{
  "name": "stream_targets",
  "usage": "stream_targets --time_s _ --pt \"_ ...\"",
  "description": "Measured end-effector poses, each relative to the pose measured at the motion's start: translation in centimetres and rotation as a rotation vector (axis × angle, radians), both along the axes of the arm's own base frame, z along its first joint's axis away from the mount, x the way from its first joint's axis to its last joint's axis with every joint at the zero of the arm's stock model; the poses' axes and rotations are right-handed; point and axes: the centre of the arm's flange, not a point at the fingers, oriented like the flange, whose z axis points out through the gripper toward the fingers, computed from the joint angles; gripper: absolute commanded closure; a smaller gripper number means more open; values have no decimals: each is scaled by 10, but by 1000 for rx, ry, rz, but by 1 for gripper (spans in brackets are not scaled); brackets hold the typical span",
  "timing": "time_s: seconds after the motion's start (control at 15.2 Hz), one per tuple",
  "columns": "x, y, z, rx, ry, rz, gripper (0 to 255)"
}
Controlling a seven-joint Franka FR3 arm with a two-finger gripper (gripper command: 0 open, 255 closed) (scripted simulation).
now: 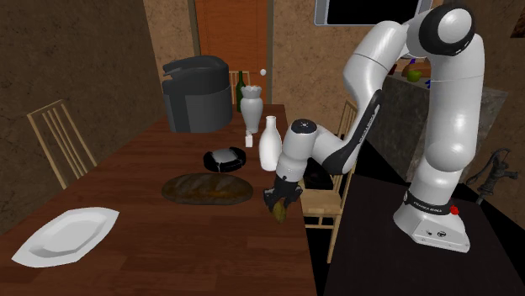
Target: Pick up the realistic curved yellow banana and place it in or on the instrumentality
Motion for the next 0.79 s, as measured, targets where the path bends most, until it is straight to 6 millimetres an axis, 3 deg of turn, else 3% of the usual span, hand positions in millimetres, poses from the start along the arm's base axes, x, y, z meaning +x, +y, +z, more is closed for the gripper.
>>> stream_targets --time_s 0.33,0.79 --pt "-1 0 1 -1 0 0 255" --pt "-1 0 32 -3 2 -1 255"
